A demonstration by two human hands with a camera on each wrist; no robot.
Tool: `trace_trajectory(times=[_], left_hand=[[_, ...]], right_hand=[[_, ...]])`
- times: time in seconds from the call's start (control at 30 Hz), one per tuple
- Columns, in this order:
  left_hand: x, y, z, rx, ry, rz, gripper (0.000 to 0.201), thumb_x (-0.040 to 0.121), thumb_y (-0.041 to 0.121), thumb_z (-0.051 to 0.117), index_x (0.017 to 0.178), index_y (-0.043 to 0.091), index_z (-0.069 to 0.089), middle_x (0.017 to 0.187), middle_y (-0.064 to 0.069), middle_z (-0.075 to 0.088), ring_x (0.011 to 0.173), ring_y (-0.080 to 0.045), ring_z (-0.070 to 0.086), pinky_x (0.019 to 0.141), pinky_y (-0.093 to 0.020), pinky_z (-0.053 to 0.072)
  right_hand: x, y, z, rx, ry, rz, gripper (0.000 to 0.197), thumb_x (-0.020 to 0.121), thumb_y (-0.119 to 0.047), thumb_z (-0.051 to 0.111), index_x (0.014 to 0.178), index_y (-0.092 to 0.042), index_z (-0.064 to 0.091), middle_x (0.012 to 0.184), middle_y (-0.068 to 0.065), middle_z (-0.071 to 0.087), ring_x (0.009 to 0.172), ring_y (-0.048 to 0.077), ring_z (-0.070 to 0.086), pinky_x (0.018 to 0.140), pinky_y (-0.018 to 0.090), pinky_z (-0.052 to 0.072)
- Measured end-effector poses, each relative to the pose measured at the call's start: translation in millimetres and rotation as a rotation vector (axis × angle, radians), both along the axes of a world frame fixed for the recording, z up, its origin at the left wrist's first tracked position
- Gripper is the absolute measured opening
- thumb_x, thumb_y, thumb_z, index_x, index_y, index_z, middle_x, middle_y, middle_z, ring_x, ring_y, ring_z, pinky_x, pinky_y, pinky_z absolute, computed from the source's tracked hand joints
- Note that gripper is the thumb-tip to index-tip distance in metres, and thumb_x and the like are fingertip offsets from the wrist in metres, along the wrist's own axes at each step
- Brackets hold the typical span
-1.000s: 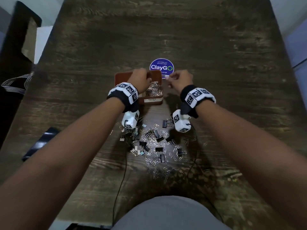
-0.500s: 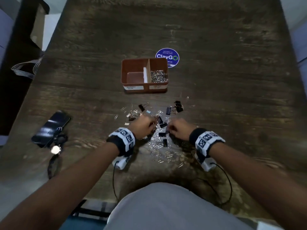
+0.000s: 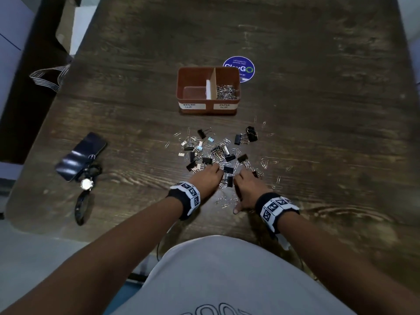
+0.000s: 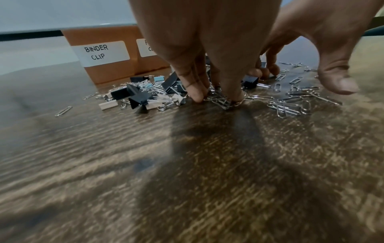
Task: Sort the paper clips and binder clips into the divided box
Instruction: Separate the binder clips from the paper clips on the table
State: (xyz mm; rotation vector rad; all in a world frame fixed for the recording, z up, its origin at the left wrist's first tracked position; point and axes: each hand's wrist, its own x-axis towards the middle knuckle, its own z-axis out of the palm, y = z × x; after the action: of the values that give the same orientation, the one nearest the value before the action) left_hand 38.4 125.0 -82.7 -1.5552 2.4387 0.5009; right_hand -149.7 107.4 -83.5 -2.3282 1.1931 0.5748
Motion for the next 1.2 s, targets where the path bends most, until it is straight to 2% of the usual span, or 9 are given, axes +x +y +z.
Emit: trace_trajectory(times=[0.17,0.33,0.53,0.7,0.77,0.87,0.97,1.07,1.2], left_hand=[[1.9,-5.0,-3.5,0.041,0.005,0.027,0.031,0.087,0.002,0.055,0.118,0.002,0.051,0.11,-0.015,0.058,0.099,-0.029,0.059,0.079,-0.036,0.05],[8.5,-7.7,-9.0,0.069,0.059,-0.003,0.02,0.089,0.004,0.055,0.108,0.001,0.056,0.105,-0.015,0.061,0.095,-0.028,0.059,0.077,-0.036,0.048],[31.6,-27.5,4.9,0.13,0.325,0.279,0.009,0.088,0.003,0.05,0.086,0.012,0.052,0.09,-0.003,0.057,0.081,-0.022,0.055,0.072,-0.035,0.047],[63.3,-56.0,25.1,0.105,0.452,0.547,0.007,0.095,0.005,0.054,0.09,0.007,0.059,0.083,0.001,0.057,0.073,-0.012,0.052,0.067,-0.021,0.04],[79.5,-65.9,27.9,0.1,0.464,0.651,0.008,0.095,0.011,0.057,0.094,0.004,0.062,0.089,-0.007,0.064,0.08,-0.018,0.058,0.076,-0.029,0.047],[101.9,-75.7,26.6,0.113,0.5,0.764,0.006,0.094,0.013,0.06,0.093,0.008,0.062,0.089,-0.007,0.066,0.082,-0.019,0.06,0.08,-0.03,0.049],[117.0,-81.4,27.8,0.113,0.547,0.819,0.005,0.093,0.01,0.062,0.088,0.011,0.061,0.082,-0.003,0.065,0.074,-0.014,0.061,0.073,-0.025,0.053],[127.0,-86.3,29.9,0.141,0.584,0.853,0.004,0.093,0.007,0.061,0.089,0.008,0.06,0.075,0.001,0.063,0.062,-0.003,0.059,0.055,-0.006,0.046],[138.4,-91.8,29.6,0.116,0.588,0.812,0.005,0.094,0.009,0.061,0.09,0.006,0.062,0.075,-0.001,0.067,0.061,-0.006,0.065,0.056,-0.007,0.049]], right_hand=[[-2.1,3.6,-3.2,-0.006,-0.125,-0.094,0.071,0.072,-0.043,0.077,0.126,-0.008,0.047,0.127,0.009,0.043,0.119,0.026,0.042,0.093,0.039,0.046],[-6.2,-7.3,-1.3,0.021,-0.164,-0.079,0.041,0.079,-0.032,0.073,0.111,-0.011,0.057,0.114,0.006,0.05,0.107,0.022,0.051,0.084,0.034,0.049],[5.9,-48.0,15.3,-0.076,-0.277,-0.154,0.021,0.086,-0.019,0.064,0.106,-0.017,0.057,0.111,0.001,0.051,0.101,0.017,0.05,0.082,0.024,0.042],[42.0,-84.3,25.9,-0.142,-0.259,-0.049,0.034,0.084,-0.006,0.06,0.117,-0.014,0.056,0.117,0.002,0.049,0.101,0.02,0.053,0.077,0.023,0.047],[59.2,-94.5,27.8,-0.135,-0.258,-0.014,0.039,0.083,-0.005,0.062,0.121,-0.013,0.055,0.117,0.004,0.047,0.099,0.021,0.054,0.074,0.023,0.045],[86.6,-105.4,25.9,-0.118,-0.249,0.047,0.045,0.083,-0.002,0.062,0.127,-0.009,0.053,0.119,0.008,0.048,0.099,0.023,0.054,0.082,0.029,0.049],[109.6,-110.0,17.3,-0.105,-0.223,0.145,0.048,0.081,0.001,0.063,0.128,-0.006,0.054,0.125,0.011,0.049,0.099,0.027,0.057,0.079,0.034,0.053],[118.4,-108.6,6.0,-0.096,-0.183,0.199,0.051,0.08,-0.001,0.067,0.128,-0.005,0.052,0.131,0.016,0.048,0.103,0.031,0.057,0.082,0.039,0.054],[114.1,-98.0,-3.6,-0.108,-0.21,0.157,0.058,0.08,-0.006,0.069,0.134,-0.013,0.047,0.13,0.012,0.049,0.111,0.027,0.053,0.086,0.036,0.053]])
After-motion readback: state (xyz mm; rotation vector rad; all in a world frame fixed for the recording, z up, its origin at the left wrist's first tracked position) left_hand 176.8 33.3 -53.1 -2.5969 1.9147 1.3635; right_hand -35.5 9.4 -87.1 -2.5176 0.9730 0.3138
